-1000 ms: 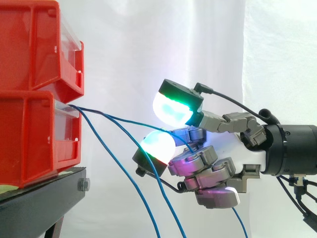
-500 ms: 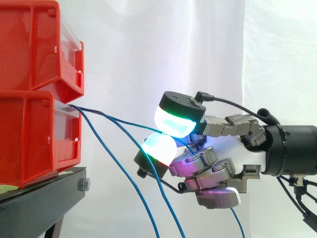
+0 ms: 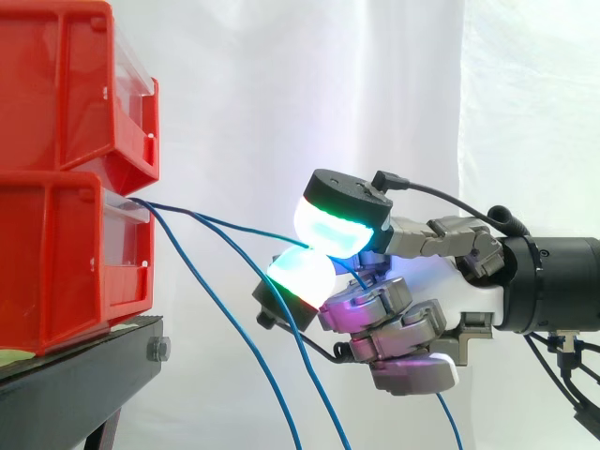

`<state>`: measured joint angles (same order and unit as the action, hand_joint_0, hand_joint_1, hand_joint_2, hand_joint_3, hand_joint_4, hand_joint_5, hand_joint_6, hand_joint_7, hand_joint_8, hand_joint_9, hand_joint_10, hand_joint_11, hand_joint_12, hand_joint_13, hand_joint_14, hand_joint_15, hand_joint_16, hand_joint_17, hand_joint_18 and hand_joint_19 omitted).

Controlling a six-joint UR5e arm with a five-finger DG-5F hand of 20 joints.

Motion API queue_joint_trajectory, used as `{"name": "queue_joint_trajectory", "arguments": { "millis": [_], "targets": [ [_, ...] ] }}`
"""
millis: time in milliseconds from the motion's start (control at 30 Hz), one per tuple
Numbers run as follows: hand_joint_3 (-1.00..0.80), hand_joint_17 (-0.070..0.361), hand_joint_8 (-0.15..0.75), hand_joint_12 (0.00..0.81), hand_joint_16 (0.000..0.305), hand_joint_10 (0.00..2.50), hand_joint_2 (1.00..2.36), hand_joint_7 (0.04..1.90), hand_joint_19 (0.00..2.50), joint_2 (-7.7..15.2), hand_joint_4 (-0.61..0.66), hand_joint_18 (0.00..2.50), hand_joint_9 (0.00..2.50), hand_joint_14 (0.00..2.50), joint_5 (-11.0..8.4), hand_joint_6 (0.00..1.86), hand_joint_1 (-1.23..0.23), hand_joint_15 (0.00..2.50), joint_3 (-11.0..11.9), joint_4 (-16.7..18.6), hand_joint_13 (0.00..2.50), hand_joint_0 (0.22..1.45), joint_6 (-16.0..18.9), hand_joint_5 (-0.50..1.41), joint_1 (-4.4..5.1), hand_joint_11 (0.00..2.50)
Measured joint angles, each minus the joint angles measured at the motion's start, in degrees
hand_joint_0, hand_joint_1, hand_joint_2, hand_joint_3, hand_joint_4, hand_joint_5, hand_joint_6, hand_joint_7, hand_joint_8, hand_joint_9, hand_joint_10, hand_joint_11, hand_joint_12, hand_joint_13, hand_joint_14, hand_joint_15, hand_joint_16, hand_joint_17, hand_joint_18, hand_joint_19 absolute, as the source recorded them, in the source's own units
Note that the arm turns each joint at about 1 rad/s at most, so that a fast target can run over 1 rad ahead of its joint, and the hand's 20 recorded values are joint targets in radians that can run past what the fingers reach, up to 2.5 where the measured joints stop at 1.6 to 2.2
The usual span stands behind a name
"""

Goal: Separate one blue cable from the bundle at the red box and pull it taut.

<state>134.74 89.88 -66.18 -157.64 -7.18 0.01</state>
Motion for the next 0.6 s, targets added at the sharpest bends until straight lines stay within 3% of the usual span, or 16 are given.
{"name": "queue_joint_trajectory", "arguments": {
  "millis": [133,367,600],
  "targets": [
    [-0.50,0.111,0.316,0.454,0.049,2.50,1.00,1.20,0.78,-0.08,-0.34,1.43,0.66,2.50,0.26,0.96,-0.79,1.45,0.00,-1.15,1.15,0.85,0.26,-0.18,0.12,1.68],
    [-0.50,0.108,0.315,0.444,0.048,2.50,1.00,1.25,0.76,-1.47,-0.35,1.42,0.69,2.50,2.46,0.96,-0.80,1.42,0.00,-6.21,1.16,0.86,0.20,-0.18,0.38,1.67],
    [-0.38,0.113,0.318,0.449,0.050,2.50,1.01,1.29,0.66,-2.74,-0.30,1.37,0.73,2.50,2.87,0.96,-0.81,1.41,0.00,-10.36,1.16,0.85,0.24,-0.18,0.50,1.68]
  ]
}}
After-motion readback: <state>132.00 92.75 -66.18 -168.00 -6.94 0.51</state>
